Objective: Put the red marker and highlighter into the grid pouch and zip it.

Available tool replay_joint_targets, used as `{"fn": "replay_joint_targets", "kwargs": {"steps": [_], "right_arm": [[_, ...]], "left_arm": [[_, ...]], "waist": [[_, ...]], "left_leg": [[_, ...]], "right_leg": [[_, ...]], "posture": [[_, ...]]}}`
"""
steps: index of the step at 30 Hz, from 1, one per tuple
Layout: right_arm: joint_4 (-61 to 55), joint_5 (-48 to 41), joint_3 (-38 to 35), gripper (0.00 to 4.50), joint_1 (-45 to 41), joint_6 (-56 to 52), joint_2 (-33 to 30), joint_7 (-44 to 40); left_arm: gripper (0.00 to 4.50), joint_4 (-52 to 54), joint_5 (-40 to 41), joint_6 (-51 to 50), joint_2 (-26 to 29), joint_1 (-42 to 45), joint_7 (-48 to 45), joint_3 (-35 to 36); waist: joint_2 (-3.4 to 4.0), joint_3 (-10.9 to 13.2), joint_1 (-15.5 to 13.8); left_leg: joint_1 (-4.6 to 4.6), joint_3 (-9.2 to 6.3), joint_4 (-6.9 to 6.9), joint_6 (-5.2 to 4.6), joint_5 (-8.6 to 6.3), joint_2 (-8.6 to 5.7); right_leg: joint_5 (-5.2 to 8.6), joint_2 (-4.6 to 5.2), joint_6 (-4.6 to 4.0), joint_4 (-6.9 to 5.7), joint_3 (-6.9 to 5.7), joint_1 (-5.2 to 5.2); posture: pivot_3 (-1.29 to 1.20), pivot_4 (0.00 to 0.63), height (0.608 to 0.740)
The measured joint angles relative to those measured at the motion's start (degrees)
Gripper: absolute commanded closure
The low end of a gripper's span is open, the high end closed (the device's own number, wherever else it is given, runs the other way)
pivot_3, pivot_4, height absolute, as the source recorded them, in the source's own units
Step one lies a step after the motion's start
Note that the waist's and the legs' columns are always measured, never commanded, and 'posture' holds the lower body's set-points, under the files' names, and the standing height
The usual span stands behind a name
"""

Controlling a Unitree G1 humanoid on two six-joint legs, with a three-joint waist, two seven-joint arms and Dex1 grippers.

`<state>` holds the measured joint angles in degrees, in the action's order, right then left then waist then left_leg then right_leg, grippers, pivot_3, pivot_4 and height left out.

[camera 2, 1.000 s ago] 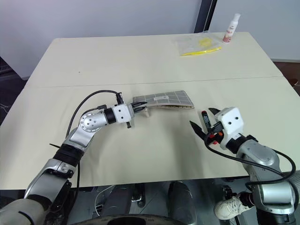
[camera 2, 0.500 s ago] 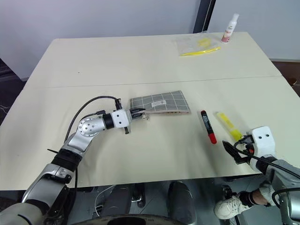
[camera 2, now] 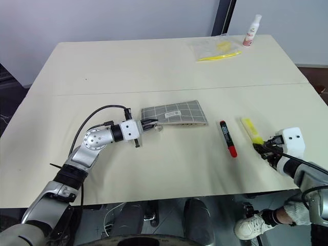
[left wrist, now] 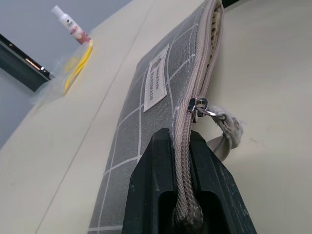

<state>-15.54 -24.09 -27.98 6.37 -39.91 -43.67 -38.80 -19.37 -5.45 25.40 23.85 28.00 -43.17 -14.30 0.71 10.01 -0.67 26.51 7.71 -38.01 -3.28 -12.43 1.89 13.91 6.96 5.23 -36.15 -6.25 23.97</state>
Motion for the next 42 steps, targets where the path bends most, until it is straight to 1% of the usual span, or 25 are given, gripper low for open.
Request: {"fn": "replay_joint_targets", "kwargs": {"steps": [1,3,5,7,9,11,17,21,25,28,30,32,35,39,41,42], "right_arm": [[-2.61,-0.98,0.77,3.63,-0.46,1.25,-1.37,-2.59],[-11.73,-4.21,4.29,3.63,-2.40,3.15,-4.19,-7.93],[-17.91,-5.35,8.03,3.63,-3.60,4.16,-5.46,-9.79],[-19.90,-4.28,12.09,3.63,-2.90,4.18,-6.18,-9.75],[-19.49,-2.72,15.10,3.63,-2.20,3.83,-5.93,-8.38],[-18.77,-1.08,16.61,3.63,-2.22,4.02,-5.80,-7.36],[-13.72,2.95,17.61,3.63,-3.82,5.53,-6.08,-5.50],[-11.55,3.33,18.96,3.63,-5.77,5.24,-5.56,-4.94],[-11.13,4.97,23.54,3.63,-10.57,3.18,-5.07,-3.71],[-10.58,6.57,27.28,3.63,-16.74,0.09,-3.60,-1.29],[-10.24,7.77,28.89,3.63,-19.21,-0.91,-2.78,-0.42],[-9.45,10.92,32.80,3.63,-20.89,0.36,-3.79,-0.79],[-7.74,15.43,38.45,3.63,-23.84,4.03,-3.40,-1.30],[-6.65,20.35,41.91,3.63,-26.21,8.69,-2.38,-1.22],[-6.10,22.19,42.82,2.60,-26.21,11.44,-2.07,-1.13],[-5.88,22.48,42.90,2.32,-25.94,13.15,-1.76,-1.47]], "left_arm": [[4.50,-0.03,-0.01,-0.05,0.05,0.27,-0.14,0.04],[4.50,-0.52,-0.03,-0.14,-0.22,1.49,-0.08,0.08],[4.50,-0.59,-0.08,0.01,-0.62,2.49,-0.01,0.07],[4.50,-0.88,-0.12,0.09,-0.40,2.57,0.09,0.08],[4.50,-1.01,-0.15,0.09,-0.36,2.55,0.17,0.09],[4.50,-0.98,-0.14,0.09,-0.39,2.55,0.20,0.08],[4.50,-0.58,-0.12,0.09,-0.34,2.09,0.13,0.08],[4.50,-0.14,-0.14,0.29,-0.32,1.76,-0.34,-0.18],[4.50,0.58,-0.16,1.52,-0.15,1.32,-1.80,-0.93],[4.50,1.35,-0.31,1.70,0.11,1.52,-3.10,-2.06],[4.50,1.62,-0.25,1.60,0.04,1.57,-3.55,-2.31],[4.50,1.78,-0.12,0.98,-0.62,1.80,-4.13,-2.45],[4.50,2.52,-0.12,0.88,-1.15,2.10,-4.62,-2.83],[4.50,3.27,0.03,0.63,-1.32,2.30,-4.72,-2.61],[4.50,3.27,0.78,0.10,-1.32,2.30,-4.70,-2.11],[4.50,3.27,1.29,-0.07,-1.33,2.30,-4.55,-1.76]], "waist": [[0.01,0.00,0.03],[0.00,0.02,0.10],[-0.05,0.01,-0.13],[-0.16,0.02,-0.46],[-0.17,0.02,-0.45],[-0.17,0.02,-0.21],[-0.18,0.03,-0.12],[-0.18,0.03,-0.06],[-0.18,0.03,-0.02],[-0.17,0.02,-0.04],[-0.17,0.02,-0.18],[-0.17,0.02,-0.17],[-0.18,0.03,0.06],[-0.18,0.03,-0.04],[-0.17,0.03,-0.06],[-0.18,0.03,-0.05]], "left_leg": [[0.01,0.00,0.00,0.00,0.00,0.00],[0.02,-0.03,0.00,0.00,0.01,0.05],[0.00,-0.06,0.00,0.01,0.00,0.06],[0.04,-0.09,-0.01,-0.02,-0.07,-0.02],[0.12,-0.02,-0.07,-0.14,-0.13,-0.13],[0.12,0.03,-0.13,-0.24,-0.18,-0.20],[0.07,0.04,-0.14,-0.23,-0.18,-0.16],[0.10,0.06,-0.14,-0.26,-0.15,-0.15],[0.08,0.06,-0.14,-0.24,-0.15,-0.13],[0.08,0.08,-0.14,-0.21,-0.16,-0.12],[0.11,0.08,-0.14,-0.22,-0.15,-0.13],[0.15,0.09,-0.14,-0.25,-0.16,-0.16],[0.21,0.17,-0.14,-0.27,-0.15,-0.16],[0.21,0.17,-0.14,-0.22,-0.10,-0.10],[0.21,0.17,-0.14,-0.22,-0.10,-0.10],[0.21,0.17,-0.14,-0.22,-0.10,-0.10]], "right_leg": [[0.00,-0.01,0.00,-0.01,0.00,0.01],[-0.02,-0.05,0.04,-0.02,0.00,0.02],[0.01,-0.05,0.01,0.03,-0.03,0.03],[0.02,0.04,-0.01,0.14,-0.08,0.13],[0.01,0.19,-0.01,0.15,-0.07,0.19],[0.00,0.29,0.01,0.14,-0.07,0.16],[-0.03,0.26,0.07,0.11,-0.08,0.13],[-0.04,0.24,0.08,0.06,-0.08,0.01],[-0.04,0.23,0.07,0.06,-0.08,0.14],[-0.04,0.25,0.05,0.06,-0.08,0.25],[-0.04,0.27,0.05,0.06,-0.10,0.27],[-0.04,0.29,0.06,0.08,-0.11,0.28],[-0.07,0.30,0.11,0.03,-0.11,0.21],[-0.14,0.22,0.23,-0.02,-0.11,0.19],[-0.14,0.22,0.23,-0.01,-0.12,0.20],[-0.14,0.22,0.24,-0.01,-0.12,0.18]], "posture": [[0.00,0.150,0.740],[0.00,0.150,0.740],[0.00,0.150,0.740],[0.00,0.150,0.740],[0.00,0.150,0.740],[0.00,0.150,0.740],[0.00,0.150,0.740],[0.00,0.150,0.740],[0.00,0.150,0.740],[0.00,0.150,0.740],[0.00,0.150,0.740],[0.00,0.150,0.740],[0.00,0.150,0.740],[0.00,0.150,0.740],[0.00,0.150,0.740],[0.00,0.150,0.740]]}}
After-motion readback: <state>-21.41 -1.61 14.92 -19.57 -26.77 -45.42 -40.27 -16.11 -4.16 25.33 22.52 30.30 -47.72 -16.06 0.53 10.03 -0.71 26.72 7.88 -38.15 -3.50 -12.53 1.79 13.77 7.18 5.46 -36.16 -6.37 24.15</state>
